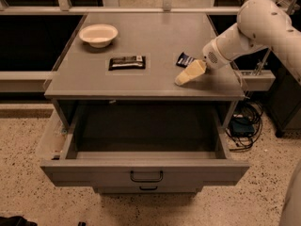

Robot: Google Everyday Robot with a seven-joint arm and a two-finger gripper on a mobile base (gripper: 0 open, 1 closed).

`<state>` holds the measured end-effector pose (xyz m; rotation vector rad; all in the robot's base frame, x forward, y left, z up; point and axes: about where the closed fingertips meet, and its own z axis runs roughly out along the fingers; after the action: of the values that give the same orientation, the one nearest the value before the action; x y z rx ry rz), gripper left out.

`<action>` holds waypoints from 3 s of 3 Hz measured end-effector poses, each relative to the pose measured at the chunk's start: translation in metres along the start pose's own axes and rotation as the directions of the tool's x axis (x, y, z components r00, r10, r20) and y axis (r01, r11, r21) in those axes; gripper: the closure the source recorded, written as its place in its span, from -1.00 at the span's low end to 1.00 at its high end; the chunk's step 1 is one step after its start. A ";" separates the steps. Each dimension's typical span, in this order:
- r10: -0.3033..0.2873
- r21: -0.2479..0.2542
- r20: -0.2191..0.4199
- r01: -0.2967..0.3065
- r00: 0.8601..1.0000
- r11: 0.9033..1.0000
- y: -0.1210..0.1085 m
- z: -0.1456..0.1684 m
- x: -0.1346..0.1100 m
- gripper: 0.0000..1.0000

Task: Place rxbar blueberry into top drawer

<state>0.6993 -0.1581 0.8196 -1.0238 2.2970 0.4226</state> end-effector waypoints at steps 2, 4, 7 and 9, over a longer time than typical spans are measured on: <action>0.000 -0.004 -0.006 0.000 1.000 1.000 0.002 0.004 0.003 0.30; 0.000 -0.004 -0.006 0.000 1.000 1.000 0.002 0.004 0.003 1.00; 0.000 -0.004 -0.007 0.000 1.000 1.000 0.002 -0.012 -0.010 1.00; -0.025 0.050 -0.034 0.027 0.999 0.998 0.003 -0.052 -0.008 1.00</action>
Offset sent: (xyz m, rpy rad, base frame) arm -0.0012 0.0014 -0.0045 -0.0024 0.0068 0.0026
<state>0.6815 -0.1775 0.8649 -1.0419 2.3096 0.3372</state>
